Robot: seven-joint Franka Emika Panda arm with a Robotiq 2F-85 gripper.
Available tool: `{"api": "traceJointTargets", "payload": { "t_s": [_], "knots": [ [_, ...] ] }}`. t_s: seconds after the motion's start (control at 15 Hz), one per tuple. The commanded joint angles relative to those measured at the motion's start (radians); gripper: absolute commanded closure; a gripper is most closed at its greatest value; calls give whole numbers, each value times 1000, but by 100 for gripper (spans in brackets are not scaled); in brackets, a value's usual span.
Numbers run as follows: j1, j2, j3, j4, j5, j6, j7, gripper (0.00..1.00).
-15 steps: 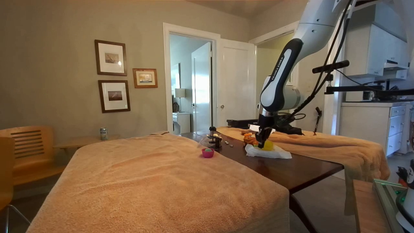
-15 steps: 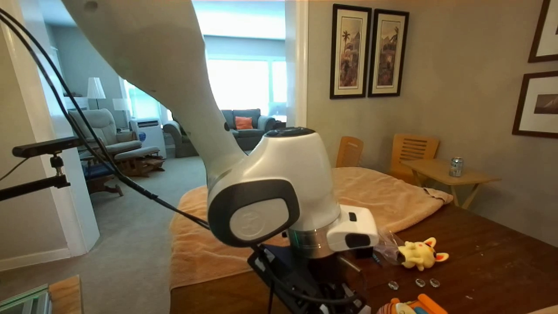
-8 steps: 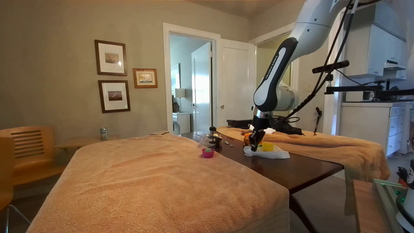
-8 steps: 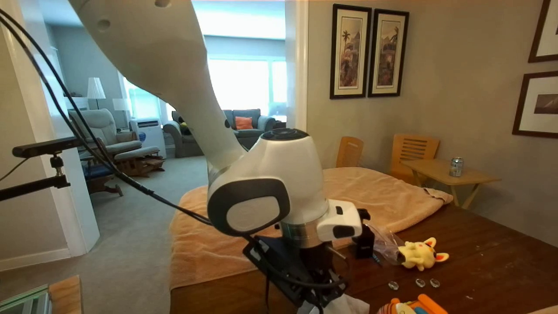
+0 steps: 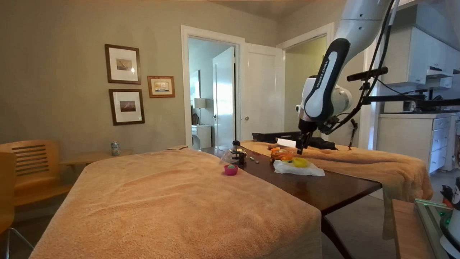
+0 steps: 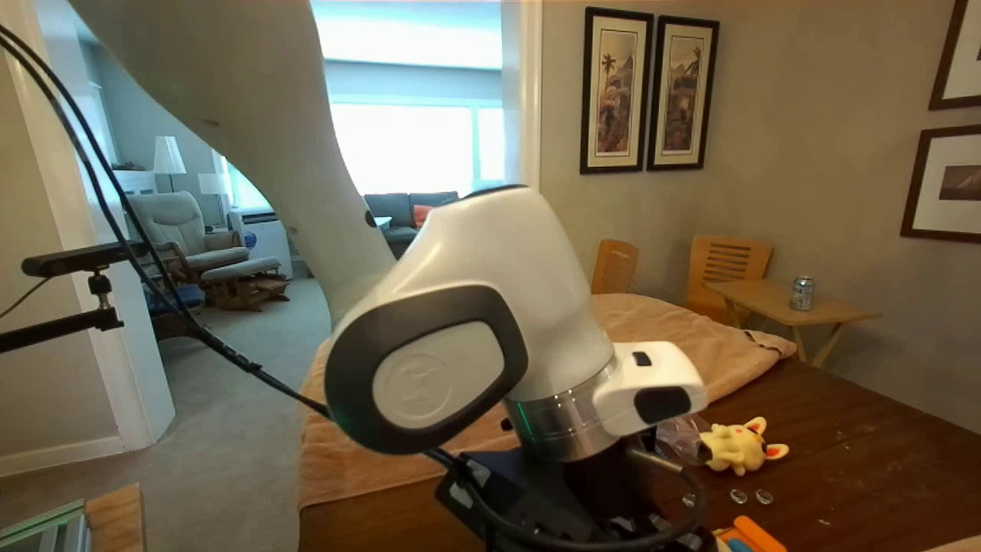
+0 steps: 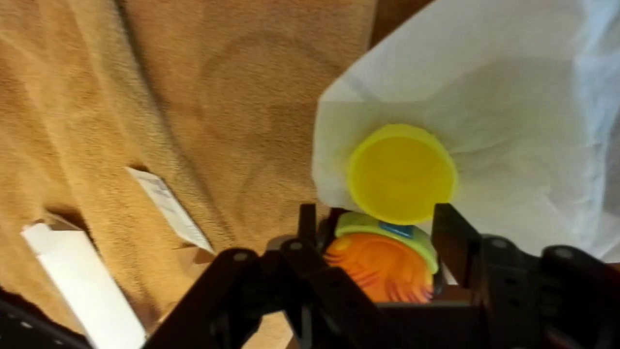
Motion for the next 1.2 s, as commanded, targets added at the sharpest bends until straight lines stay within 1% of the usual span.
{"api": "traceJointTargets", "payload": {
  "t_s": [0.0,0.07,0.2,0.27,0.4,0.6,0.67,0.73,0.8,0.93,1.13],
  "knots": [
    [156,-22,-186,-27,-103,27,98,4],
    [186,-26,-213,-34,-107,33,108,0],
    [209,-21,-210,-46,-68,42,120,0],
    [172,-10,-190,-17,-62,13,77,1],
    [193,-10,-191,-24,-62,14,97,0],
    [184,-12,-186,-25,-57,-1,92,0],
    [165,-18,-166,-30,-47,1,81,0],
    [117,-28,-116,-36,-44,4,71,0],
    [87,-39,-79,-46,-31,10,59,0],
    [-8,-49,38,-60,24,15,4,0],
    [-107,-23,151,-47,59,14,-30,0]
  ]
}}
